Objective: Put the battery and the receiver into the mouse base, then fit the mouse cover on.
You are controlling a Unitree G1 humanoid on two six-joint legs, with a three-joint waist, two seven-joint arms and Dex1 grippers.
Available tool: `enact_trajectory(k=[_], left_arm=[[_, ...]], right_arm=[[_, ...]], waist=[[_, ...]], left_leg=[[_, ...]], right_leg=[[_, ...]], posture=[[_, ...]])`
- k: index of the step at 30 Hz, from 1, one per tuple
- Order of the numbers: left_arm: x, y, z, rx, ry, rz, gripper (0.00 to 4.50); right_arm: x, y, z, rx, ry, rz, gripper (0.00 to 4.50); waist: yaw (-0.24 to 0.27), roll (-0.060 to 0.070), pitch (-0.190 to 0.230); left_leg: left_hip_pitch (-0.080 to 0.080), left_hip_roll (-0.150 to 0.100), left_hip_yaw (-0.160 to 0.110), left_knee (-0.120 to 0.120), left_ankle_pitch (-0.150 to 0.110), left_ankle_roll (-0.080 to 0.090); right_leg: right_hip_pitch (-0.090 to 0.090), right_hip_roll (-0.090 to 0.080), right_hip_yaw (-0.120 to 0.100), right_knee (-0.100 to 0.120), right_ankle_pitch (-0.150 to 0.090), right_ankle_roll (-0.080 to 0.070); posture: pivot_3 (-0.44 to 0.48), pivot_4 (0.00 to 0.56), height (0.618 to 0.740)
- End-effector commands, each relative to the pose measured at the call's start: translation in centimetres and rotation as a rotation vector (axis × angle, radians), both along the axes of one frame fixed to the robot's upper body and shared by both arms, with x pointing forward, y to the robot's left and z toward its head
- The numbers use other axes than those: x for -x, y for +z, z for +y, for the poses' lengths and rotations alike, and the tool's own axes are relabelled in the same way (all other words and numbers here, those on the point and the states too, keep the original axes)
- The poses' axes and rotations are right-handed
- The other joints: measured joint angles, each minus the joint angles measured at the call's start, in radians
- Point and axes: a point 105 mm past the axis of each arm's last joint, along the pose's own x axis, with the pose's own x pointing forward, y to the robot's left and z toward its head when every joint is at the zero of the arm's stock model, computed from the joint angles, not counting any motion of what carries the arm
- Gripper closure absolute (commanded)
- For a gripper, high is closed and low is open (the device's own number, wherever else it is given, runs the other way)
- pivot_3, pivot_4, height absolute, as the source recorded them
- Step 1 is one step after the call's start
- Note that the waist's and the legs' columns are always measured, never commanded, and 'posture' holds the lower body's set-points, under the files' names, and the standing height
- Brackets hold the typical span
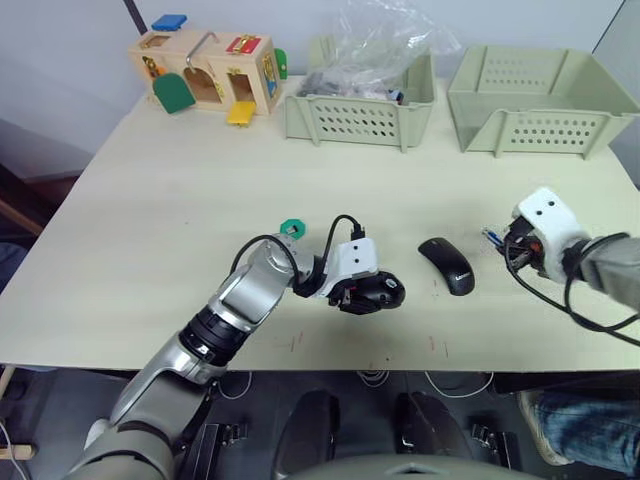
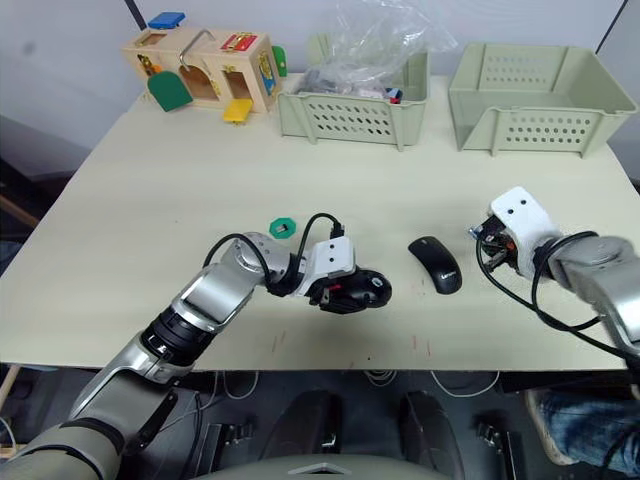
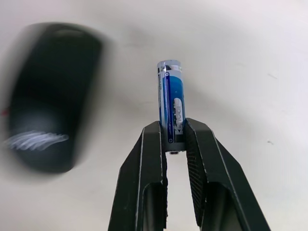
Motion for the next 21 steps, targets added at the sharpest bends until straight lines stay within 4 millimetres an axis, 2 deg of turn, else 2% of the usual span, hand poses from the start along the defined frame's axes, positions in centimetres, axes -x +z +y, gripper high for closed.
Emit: enact_trajectory(k=[1, 6, 8, 15, 21], left_arm=[[0.4, -1.0, -0.2, -0.023, -0.019, 0.024, 1.58], [0.3, -1.1, -0.1, -0.032, -0.027, 0.020, 1.58], [0.3, -1.3, 0.1, -0.050, -0.035, 0.013, 1.58], [0.3, -1.3, -0.2, -0.041, -0.042, 0.011, 1.58], [0.3, -1.2, 0.0, -0.041, -0.031, 0.012, 1.58]], right_arm=[[1.5, 1.6, 1.6, -0.011, 0.068, 0.074, 4.47], [2.7, 2.0, 3.2, -0.031, 0.140, 0.197, 4.47], [2.2, 1.4, 4.7, -0.114, 0.173, 0.254, 4.47], [2.5, -2.0, 9.0, -0.163, 0.240, 0.358, 4.47], [2.6, -2.5, 10.6, -0.231, 0.231, 0.409, 4.47]], waist=[[0.000, 0.000, 0.000], [0.003, 0.000, 0.000], [-0.001, -0.001, 0.000], [-0.006, -0.001, 0.000], [-0.007, -0.001, 0.000]], left_leg=[[0.000, 0.000, 0.000, 0.000, 0.000, 0.000], [-0.001, 0.000, 0.000, 0.000, 0.000, 0.000], [-0.002, 0.000, 0.000, 0.000, 0.000, 0.000], [-0.001, -0.001, 0.000, 0.000, 0.000, 0.001], [-0.002, -0.001, 0.000, 0.000, 0.000, 0.001]], right_leg=[[0.000, 0.000, 0.000, 0.000, 0.000, 0.000], [-0.001, -0.002, 0.000, -0.001, 0.000, 0.000], [-0.001, -0.002, -0.001, -0.002, 0.000, 0.000], [0.000, -0.003, 0.000, 0.000, 0.000, 0.000], [0.000, -0.004, 0.000, 0.000, 0.000, 0.000]], posture=[[0.000, 0.150, 0.740], [0.000, 0.150, 0.740], [0.000, 0.150, 0.740], [0.000, 0.150, 0.740], [0.000, 0.150, 0.740]])
